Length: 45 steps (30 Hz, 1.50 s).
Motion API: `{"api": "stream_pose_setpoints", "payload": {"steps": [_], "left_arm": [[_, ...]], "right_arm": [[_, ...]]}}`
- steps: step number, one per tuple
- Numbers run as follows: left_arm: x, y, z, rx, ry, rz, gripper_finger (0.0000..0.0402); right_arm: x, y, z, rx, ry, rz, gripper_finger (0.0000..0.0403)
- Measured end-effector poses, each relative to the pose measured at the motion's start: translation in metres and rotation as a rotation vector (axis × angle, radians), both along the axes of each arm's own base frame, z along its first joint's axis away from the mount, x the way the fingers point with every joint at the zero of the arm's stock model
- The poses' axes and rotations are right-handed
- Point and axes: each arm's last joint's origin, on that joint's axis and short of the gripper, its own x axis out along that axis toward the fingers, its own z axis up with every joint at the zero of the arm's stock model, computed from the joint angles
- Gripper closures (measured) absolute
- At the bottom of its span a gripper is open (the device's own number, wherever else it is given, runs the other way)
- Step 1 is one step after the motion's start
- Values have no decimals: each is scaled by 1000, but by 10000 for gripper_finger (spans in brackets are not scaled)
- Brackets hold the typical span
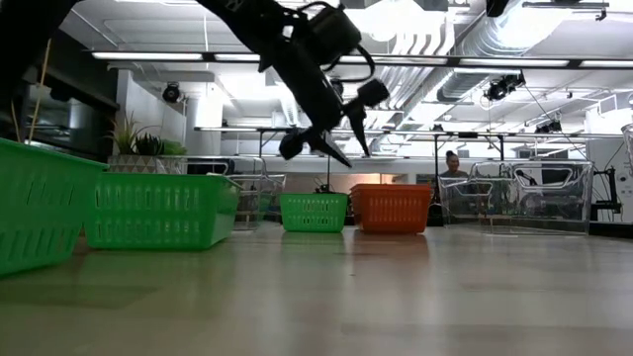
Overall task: Stack baskets by color
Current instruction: Stack the middle green bin on the top green bin
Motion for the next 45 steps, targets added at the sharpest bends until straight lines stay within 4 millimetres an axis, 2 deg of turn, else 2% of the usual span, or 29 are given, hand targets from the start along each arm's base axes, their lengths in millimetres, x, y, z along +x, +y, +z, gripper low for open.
{"api": "stream_pose_setpoints", "payload": {"steps": [3, 8, 14, 18, 21, 26, 33, 37, 45], "left_arm": [[-7, 4, 25, 46, -49, -94, 245], [-27, -1, 86, 262, -120, -351, 245], [-75, -38, 155, 489, -100, -573, 245], [-113, -71, 177, 582, -158, -624, 245], [-139, -95, 175, 635, -229, -625, 245], [-178, -125, 148, 688, -387, -596, 245], [-215, -145, 107, 716, -548, -630, 245], [-223, -146, 95, 675, -555, -618, 245], [-224, -146, 95, 686, -557, -615, 245]], "right_arm": [[0, 0, 0, -2, 1, 0, 403], [0, 0, 0, -1, 2, -16, 403], [0, -2, 0, 7, 4, -64, 403], [0, -2, 0, 7, 3, -64, 403], [0, -2, 0, 8, 0, -63, 403], [-1, -2, 4, 0, -34, -70, 403], [-1, -3, 6, 4, -52, -100, 403], [-1, -3, 6, 6, -54, -105, 403], [-1, -3, 6, 7, -55, -105, 403]]}}
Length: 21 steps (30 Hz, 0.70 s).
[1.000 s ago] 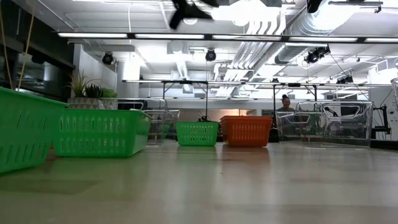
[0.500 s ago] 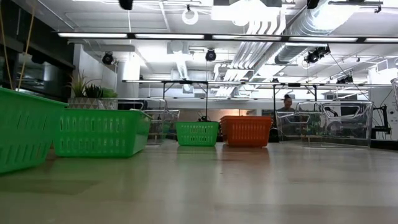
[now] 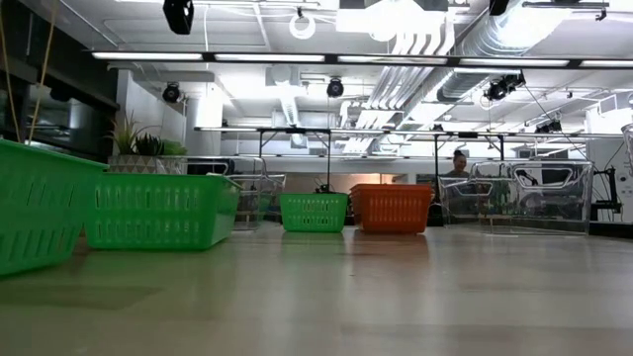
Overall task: Stack baskets by color
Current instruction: Stack the middle green bin on the top green bin
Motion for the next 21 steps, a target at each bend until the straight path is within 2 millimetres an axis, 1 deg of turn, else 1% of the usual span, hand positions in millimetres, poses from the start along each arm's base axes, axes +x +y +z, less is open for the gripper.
{"api": "stream_pose_setpoints", "payload": {"steps": [8, 14, 21], "left_arm": [[0, 2, -1, -11, 8, 58, 245], [0, 2, -1, 38, 20, 63, 245], [0, 2, -1, 17, 17, 62, 245]], "right_arm": [[0, 0, 0, 3, 0, 1, 403], [0, 0, 0, 7, -1, 1, 403], [0, 0, 0, 7, -1, 1, 403]]}}
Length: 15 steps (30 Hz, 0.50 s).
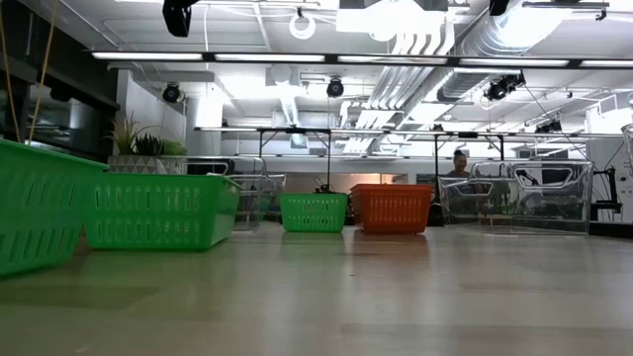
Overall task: Stack baskets by color
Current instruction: Stack the middle green bin on the top green bin
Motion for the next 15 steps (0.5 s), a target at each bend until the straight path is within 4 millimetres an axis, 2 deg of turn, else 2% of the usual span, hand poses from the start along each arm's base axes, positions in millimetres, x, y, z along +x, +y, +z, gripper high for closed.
{"api": "stream_pose_setpoints", "payload": {"steps": [3, 9, 15], "left_arm": [[7, -1, -2, -10, 37, -19, 245], [31, -6, -15, -42, 262, -68, 245], [48, -12, -37, -293, 566, -23, 245]], "right_arm": [[0, 0, 0, 1, 0, -5, 403], [0, -1, 0, 7, 3, -30, 403], [0, -1, -1, 5, 8, -30, 403]]}}
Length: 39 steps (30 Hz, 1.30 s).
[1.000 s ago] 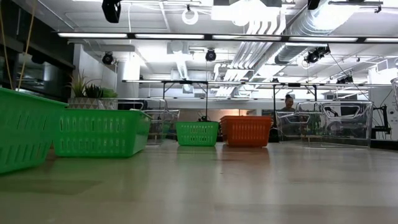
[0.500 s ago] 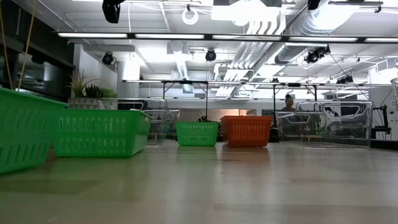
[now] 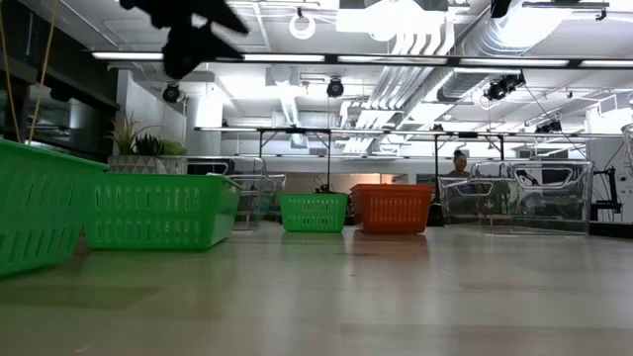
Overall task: Stack baskets by color
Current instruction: Stack the middle green bin on the top green bin
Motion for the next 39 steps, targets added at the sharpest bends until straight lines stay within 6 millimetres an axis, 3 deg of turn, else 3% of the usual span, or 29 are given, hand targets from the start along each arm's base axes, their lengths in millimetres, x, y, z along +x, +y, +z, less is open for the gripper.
{"api": "stream_pose_setpoints", "payload": {"steps": [8, 12, 18, 25, 30, 34, 39], "left_arm": [[-14, -20, -32, -364, 327, 307, 245], [-21, -30, -48, -382, 471, 433, 245], [-10, -37, -68, -399, 534, 515, 245], [2, -35, -103, -417, 676, 550, 245], [8, -35, -115, -470, 670, 524, 249], [10, -35, -115, -465, 642, 523, 287], [10, -34, -114, -433, 640, 496, 381]], "right_arm": [[1, 0, -2, -5, 21, 0, 403], [1, 0, -5, -9, 50, -17, 403], [1, -1, -6, -13, 65, -46, 403], [1, -1, -6, -13, 71, -54, 403], [1, -1, -7, -16, 79, -54, 403], [1, -1, -8, -15, 84, -54, 403], [1, -1, -8, -14, 85, -54, 403]]}}
